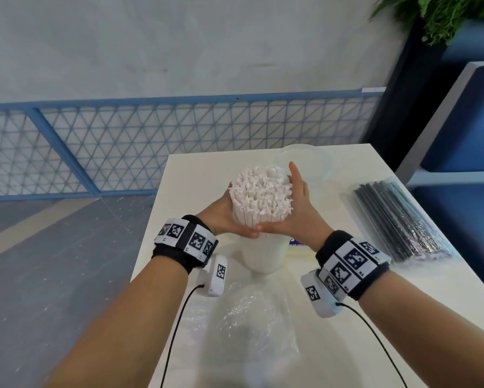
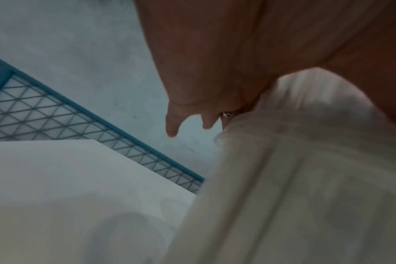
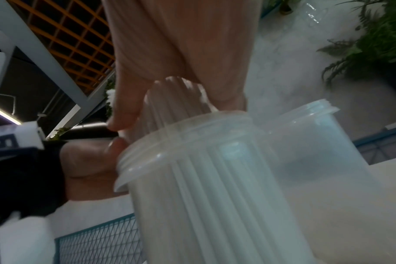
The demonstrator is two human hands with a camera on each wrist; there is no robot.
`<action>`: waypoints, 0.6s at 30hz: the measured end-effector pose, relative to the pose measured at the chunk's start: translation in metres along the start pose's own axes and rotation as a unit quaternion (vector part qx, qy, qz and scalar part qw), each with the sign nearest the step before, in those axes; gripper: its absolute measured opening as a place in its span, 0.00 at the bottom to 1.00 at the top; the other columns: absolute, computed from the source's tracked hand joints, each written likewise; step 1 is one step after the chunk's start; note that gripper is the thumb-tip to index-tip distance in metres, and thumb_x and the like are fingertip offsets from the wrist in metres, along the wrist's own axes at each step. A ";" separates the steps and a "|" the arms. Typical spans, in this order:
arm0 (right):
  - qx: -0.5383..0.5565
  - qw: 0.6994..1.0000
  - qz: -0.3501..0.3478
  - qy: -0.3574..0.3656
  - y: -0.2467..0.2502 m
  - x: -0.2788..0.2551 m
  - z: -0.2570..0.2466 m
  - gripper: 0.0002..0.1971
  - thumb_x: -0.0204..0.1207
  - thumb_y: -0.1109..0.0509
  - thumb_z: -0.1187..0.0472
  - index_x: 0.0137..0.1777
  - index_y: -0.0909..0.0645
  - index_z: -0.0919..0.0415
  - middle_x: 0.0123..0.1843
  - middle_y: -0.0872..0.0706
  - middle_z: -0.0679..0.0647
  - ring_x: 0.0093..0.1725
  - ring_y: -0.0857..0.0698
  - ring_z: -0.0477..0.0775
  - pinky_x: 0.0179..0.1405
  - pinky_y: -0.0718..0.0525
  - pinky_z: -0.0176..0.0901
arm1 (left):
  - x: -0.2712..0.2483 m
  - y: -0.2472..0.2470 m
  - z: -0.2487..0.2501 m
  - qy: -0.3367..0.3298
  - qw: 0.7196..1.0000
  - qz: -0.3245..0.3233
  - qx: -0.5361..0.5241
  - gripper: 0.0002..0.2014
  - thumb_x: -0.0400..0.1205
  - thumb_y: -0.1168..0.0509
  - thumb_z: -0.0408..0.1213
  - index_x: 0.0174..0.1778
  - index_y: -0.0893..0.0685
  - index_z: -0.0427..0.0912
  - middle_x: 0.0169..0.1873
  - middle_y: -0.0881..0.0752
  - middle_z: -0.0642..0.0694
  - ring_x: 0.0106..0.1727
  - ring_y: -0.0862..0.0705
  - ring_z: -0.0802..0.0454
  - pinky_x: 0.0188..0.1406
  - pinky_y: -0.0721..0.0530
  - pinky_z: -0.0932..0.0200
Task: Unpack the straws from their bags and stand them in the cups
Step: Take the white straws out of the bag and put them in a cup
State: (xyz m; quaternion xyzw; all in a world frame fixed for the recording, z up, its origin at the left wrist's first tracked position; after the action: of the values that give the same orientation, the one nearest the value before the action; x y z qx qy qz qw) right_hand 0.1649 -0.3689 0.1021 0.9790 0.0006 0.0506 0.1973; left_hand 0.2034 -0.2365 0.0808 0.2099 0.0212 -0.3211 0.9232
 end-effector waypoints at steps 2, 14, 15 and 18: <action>-0.018 0.999 0.042 0.000 0.000 0.003 -0.001 0.69 0.51 0.13 0.60 0.81 0.63 0.53 0.78 0.48 0.55 0.73 0.38 0.44 0.65 0.35 0.27 | 0.006 -0.003 0.000 -0.005 1.000 0.019 0.010 0.65 0.47 0.16 0.54 0.78 0.42 0.41 0.71 0.23 0.50 0.74 0.27 0.53 0.76 0.29 0.47; 0.073 0.991 0.092 0.066 0.015 0.005 -0.041 0.33 0.68 0.22 0.63 0.71 0.33 0.56 0.65 0.22 0.53 0.63 0.22 0.49 0.61 0.20 0.35 | 0.005 0.019 0.044 -0.127 0.977 0.150 -0.081 0.38 0.51 0.21 0.45 0.57 0.27 0.51 0.53 0.17 0.55 0.57 0.17 0.58 0.59 0.17 0.60; 0.061 0.992 0.087 0.066 0.013 0.005 -0.042 0.35 0.67 0.22 0.62 0.72 0.34 0.56 0.67 0.23 0.54 0.65 0.23 0.49 0.64 0.21 0.38 | 0.004 0.017 0.044 -0.123 0.979 0.145 -0.072 0.39 0.51 0.20 0.45 0.58 0.28 0.51 0.53 0.18 0.57 0.57 0.18 0.59 0.58 0.17 0.62; 0.017 0.995 0.082 0.054 0.005 0.000 -0.039 0.37 0.67 0.22 0.56 0.75 0.35 0.53 0.69 0.27 0.49 0.66 0.27 0.43 0.63 0.26 0.28 | -0.002 0.011 0.030 -0.092 0.987 0.126 -0.045 0.52 0.51 0.16 0.38 0.71 0.34 0.48 0.58 0.22 0.60 0.62 0.20 0.56 0.60 0.19 0.65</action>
State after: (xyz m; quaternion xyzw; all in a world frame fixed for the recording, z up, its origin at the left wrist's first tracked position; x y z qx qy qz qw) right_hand 0.1606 -0.3590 0.1397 0.9748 -0.0684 0.1193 0.1755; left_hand 0.2056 -0.2394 0.1133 0.1389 -0.0764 -0.2188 0.9628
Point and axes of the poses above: each hand's wrist, its own x-axis towards the middle knuckle, its own y-axis out of the back of the hand, z = x × y, the point moved 8 cm from there along x, towards the middle knuckle
